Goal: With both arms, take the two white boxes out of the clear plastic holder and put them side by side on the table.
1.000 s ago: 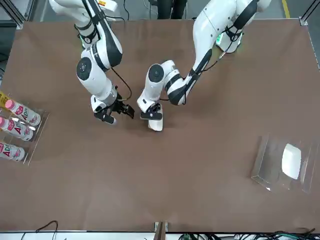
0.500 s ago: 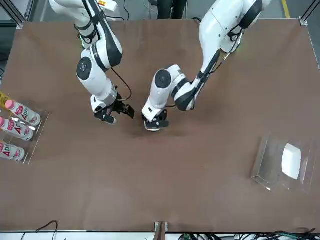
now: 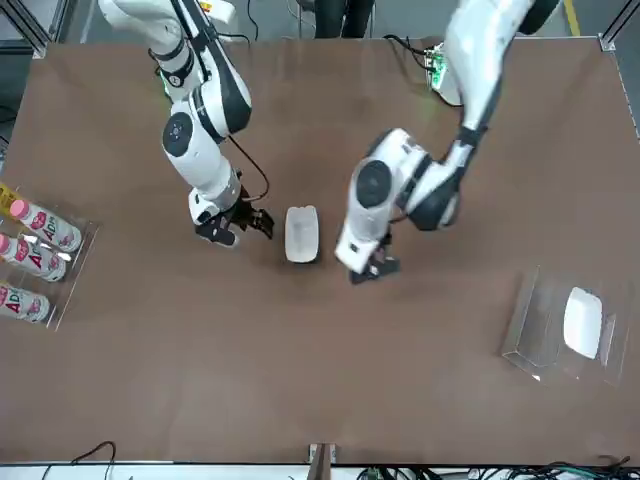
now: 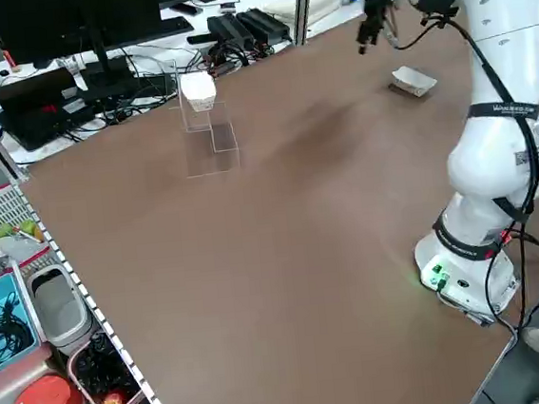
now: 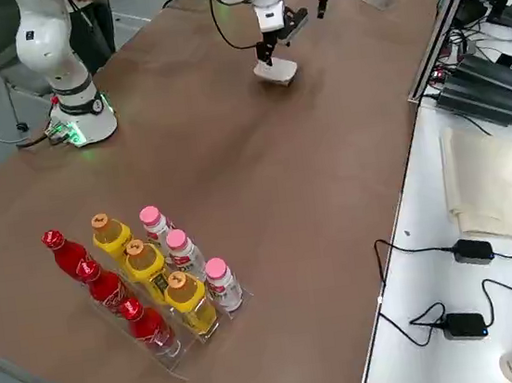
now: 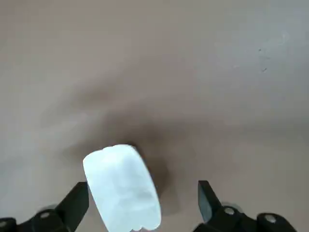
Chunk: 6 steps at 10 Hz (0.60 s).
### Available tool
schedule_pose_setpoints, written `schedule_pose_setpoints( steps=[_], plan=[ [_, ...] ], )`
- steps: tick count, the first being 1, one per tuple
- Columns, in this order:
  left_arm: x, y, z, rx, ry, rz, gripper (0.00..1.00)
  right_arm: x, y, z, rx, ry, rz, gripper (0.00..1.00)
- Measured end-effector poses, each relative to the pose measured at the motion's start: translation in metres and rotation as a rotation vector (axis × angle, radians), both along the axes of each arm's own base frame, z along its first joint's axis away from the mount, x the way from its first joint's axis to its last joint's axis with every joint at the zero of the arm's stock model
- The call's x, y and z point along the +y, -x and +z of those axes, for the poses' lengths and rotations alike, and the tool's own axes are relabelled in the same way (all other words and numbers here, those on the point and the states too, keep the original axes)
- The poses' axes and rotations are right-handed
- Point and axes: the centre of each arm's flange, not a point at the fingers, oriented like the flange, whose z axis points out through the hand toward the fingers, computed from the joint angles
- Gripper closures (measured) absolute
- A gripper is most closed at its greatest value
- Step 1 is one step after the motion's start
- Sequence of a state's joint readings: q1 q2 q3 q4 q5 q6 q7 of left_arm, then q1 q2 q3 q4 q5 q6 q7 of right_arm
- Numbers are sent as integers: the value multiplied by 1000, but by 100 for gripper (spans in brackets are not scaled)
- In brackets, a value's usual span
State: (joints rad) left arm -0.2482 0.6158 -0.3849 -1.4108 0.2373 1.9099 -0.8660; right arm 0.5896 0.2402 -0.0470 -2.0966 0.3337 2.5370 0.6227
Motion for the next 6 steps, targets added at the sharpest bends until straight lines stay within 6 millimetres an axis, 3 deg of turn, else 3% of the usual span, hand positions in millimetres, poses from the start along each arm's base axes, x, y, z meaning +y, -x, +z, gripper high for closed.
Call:
schedule_pose_setpoints(
  steps=[2, 4, 6],
  plan=[
    [89, -36, 37, -6, -7, -32, 0, 11, 6, -27, -38, 8, 6, 0],
    [163, -46, 81, 6, -32, -96, 0, 27, 27, -58, -84, 17, 32, 1],
    [239, -50, 101, 26, -52, -161, 5, 44, 45, -77, -77, 35, 79, 2]
  ],
)
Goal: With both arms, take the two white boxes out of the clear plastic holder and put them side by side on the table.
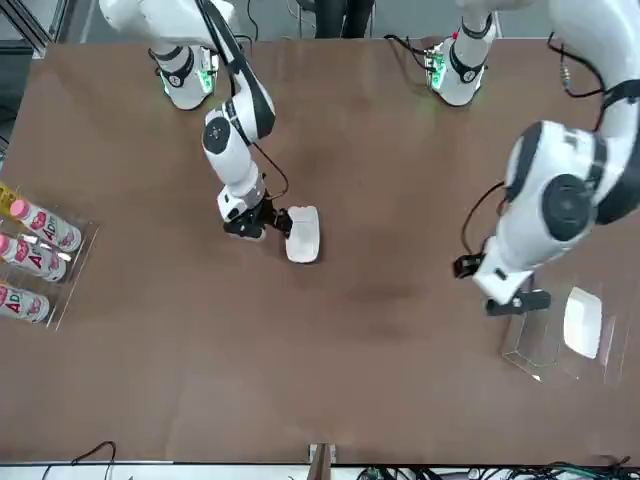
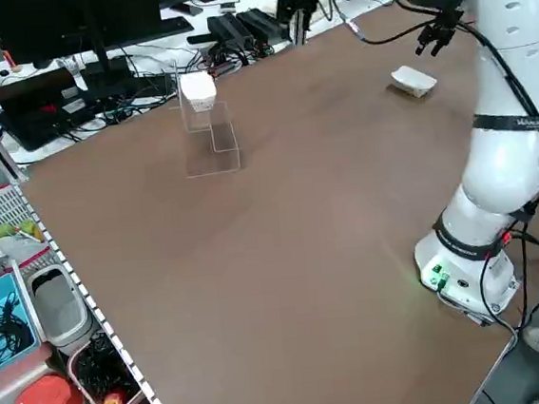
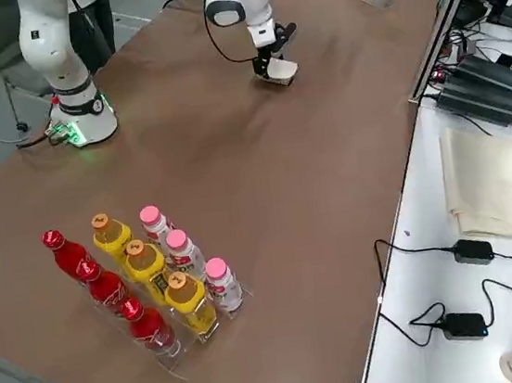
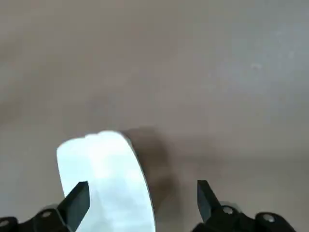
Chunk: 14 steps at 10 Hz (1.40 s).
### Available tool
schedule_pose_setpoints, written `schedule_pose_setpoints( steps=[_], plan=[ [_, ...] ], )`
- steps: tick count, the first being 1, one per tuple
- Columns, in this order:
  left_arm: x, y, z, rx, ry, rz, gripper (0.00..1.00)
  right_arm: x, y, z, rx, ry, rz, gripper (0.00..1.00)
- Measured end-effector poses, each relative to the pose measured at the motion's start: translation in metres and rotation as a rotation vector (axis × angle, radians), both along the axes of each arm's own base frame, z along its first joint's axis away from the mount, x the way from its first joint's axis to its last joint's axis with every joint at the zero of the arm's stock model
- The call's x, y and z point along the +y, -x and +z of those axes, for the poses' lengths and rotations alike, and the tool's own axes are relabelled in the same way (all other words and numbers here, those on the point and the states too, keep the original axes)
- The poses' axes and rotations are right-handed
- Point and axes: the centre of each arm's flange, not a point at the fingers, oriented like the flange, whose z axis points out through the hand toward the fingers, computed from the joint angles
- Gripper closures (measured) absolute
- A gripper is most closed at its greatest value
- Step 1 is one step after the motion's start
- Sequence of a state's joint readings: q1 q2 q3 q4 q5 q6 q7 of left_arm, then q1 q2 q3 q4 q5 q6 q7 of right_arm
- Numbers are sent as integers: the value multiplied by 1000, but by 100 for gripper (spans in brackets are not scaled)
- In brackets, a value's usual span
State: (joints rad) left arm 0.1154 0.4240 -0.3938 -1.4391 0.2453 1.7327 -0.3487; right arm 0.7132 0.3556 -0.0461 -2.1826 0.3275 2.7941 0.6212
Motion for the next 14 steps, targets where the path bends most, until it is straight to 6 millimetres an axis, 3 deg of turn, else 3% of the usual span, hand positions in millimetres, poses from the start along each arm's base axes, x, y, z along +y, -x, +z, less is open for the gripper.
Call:
schedule_pose_setpoints(
  steps=[2, 4, 6, 7, 10, 11, 12, 13, 14],
  plan=[
    [51, -4, -20, 2, -71, -109, 11, 14, 10, -6, -12, 21, 58, 2],
    [98, -10, -43, -8, -114, -272, 15, 16, 8, -4, -29, 32, 81, 4],
    [149, -11, -58, -14, -142, -420, 18, 17, 5, -6, -31, 36, 85, 10],
    [165, -11, -62, -7, -154, -479, 19, 18, 4, -11, -29, 40, 85, 11],
    [181, -14, -77, -1, -206, -557, 24, 17, 3, -35, -50, 46, 79, 12],
    [185, -16, -85, -3, -211, -566, 30, 18, 5, -45, -54, 50, 83, 14],
    [188, -18, -95, -5, -211, -575, 44, 21, 8, -50, -54, 53, 89, 15],
    [189, -20, -107, -4, -208, -581, 46, 24, 9, -51, -55, 52, 93, 18],
    [188, -21, -115, -2, -204, -586, 58, 25, 9, -50, -57, 50, 95, 22]
  ],
)
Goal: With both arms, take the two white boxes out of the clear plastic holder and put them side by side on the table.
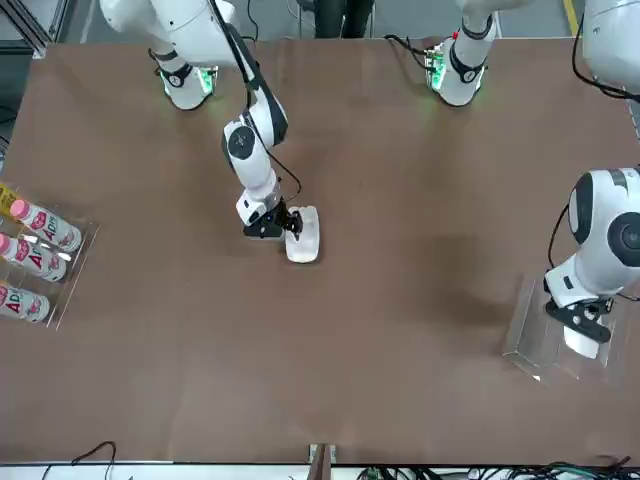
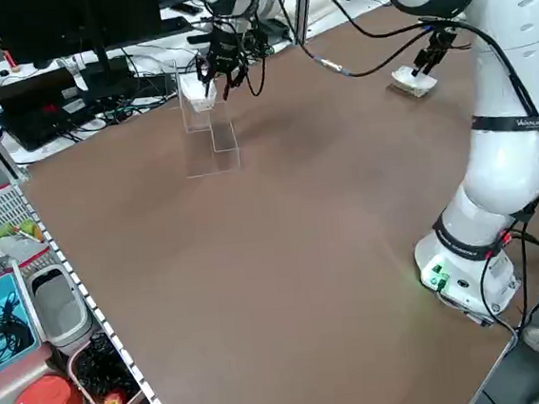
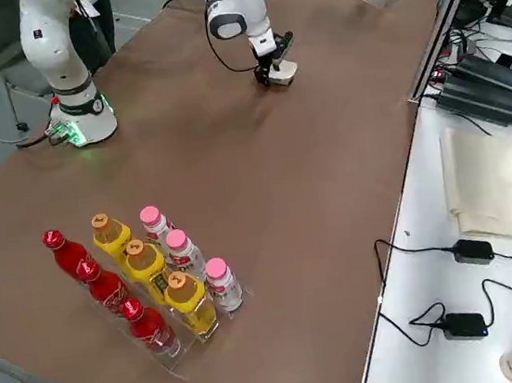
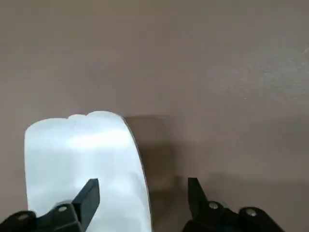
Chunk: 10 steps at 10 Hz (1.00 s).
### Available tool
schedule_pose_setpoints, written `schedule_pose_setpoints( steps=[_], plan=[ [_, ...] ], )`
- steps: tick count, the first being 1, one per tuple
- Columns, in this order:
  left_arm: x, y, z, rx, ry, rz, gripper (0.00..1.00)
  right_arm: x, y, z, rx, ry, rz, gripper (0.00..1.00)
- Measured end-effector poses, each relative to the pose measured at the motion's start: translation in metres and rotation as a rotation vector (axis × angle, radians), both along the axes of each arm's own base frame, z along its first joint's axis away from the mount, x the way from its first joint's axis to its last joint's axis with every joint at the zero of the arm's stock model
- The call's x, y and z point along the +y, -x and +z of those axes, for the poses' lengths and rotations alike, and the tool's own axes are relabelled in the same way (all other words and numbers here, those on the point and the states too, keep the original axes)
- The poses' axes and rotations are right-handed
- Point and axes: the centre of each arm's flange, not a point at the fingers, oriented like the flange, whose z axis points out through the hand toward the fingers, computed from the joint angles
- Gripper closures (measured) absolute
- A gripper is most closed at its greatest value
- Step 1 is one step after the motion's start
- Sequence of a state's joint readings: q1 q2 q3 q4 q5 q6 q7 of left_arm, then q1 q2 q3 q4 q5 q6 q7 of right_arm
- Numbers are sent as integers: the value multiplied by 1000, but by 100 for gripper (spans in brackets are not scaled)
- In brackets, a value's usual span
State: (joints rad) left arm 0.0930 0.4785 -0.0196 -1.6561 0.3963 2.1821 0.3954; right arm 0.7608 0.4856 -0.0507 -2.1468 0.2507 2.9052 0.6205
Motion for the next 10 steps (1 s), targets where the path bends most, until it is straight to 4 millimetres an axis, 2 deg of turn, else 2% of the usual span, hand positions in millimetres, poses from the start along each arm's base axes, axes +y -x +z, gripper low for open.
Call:
schedule_pose_setpoints(
  steps=[2, 3, 4, 6, 8, 9, 10],
  plan=[
    [-1, -2, -5, -9, 4, -7, 74, 3, 1, 1, -2, -1, 5, 33],
    [1, -2, -5, -12, 0, -6, 90, 3, 2, 1, -2, -1, 6, 39],
    [6, -3, -2, -19, -7, -2, 98, 3, 1, 0, -2, 1, 5, 43],
    [12, -4, 8, -33, -13, 7, 98, 5, 4, -3, -5, 15, 15, 45],
    [7, -5, 23, -21, -16, 29, 98, 10, 9, -7, -19, 40, 32, 55],
    [-5, -4, 34, -13, -7, 49, 98, 11, 10, -7, -23, 45, 36, 59],
    [-27, -1, 44, 0, 12, 70, 98, 11, 10, -7, -24, 47, 36, 67]
  ],
)
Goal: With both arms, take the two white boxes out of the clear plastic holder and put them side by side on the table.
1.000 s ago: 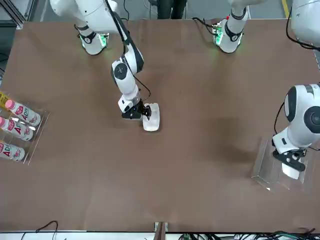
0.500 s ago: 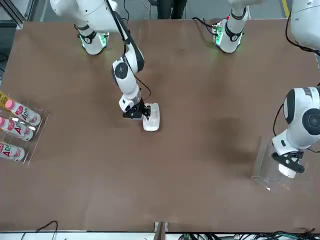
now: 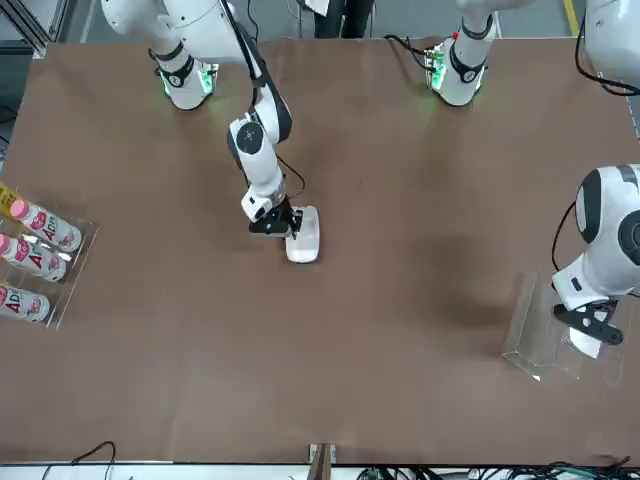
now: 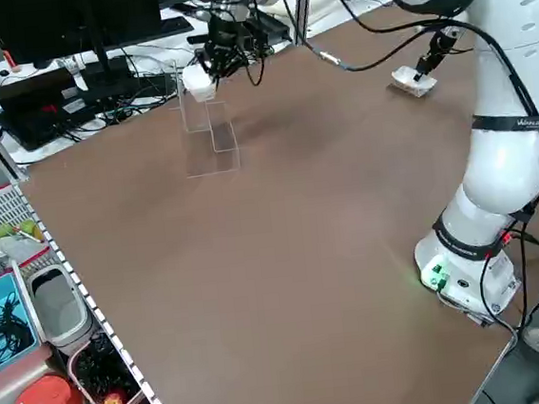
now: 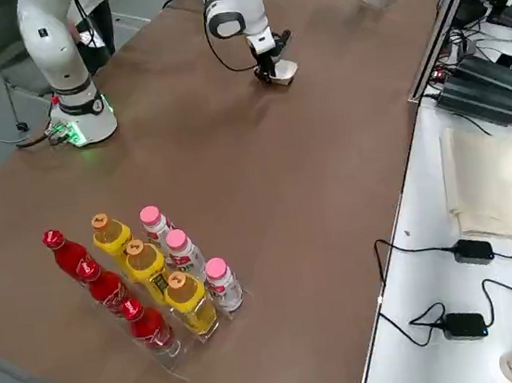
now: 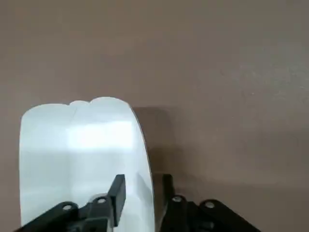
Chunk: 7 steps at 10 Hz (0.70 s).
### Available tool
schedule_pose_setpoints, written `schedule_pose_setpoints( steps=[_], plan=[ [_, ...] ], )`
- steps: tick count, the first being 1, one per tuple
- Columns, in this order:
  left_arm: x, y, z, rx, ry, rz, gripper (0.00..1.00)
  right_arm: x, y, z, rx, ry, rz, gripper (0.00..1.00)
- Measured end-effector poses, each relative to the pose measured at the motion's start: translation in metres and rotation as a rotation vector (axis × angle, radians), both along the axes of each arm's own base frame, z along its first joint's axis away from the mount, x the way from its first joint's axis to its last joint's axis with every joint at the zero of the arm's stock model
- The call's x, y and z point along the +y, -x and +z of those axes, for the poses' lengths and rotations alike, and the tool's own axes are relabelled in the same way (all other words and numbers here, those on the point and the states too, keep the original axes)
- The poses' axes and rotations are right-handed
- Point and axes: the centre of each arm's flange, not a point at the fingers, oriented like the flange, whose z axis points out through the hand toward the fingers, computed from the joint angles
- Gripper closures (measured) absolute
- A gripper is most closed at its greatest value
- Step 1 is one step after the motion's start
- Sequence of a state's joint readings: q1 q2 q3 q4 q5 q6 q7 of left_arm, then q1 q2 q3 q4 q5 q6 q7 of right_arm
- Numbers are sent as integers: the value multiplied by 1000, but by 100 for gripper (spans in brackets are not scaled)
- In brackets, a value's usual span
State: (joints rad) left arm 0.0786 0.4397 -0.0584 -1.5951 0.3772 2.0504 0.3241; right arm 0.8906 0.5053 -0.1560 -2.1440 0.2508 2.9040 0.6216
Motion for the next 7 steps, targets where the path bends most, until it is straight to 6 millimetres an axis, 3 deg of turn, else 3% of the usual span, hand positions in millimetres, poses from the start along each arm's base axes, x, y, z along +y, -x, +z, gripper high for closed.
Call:
schedule_pose_setpoints(
  steps=[2, 3, 7],
  plan=[
    [-63, 8, 12, 3, 49, 79, 98, -2, -2, 1, -2, 1, -4, 82],
    [-95, 13, 13, -4, 67, 120, 98, -2, -4, 2, -6, -1, -6, 97],
    [-224, 41, 0, -35, 94, 256, 98, -5, -16, 10, -23, -11, -24, 98]
  ],
)
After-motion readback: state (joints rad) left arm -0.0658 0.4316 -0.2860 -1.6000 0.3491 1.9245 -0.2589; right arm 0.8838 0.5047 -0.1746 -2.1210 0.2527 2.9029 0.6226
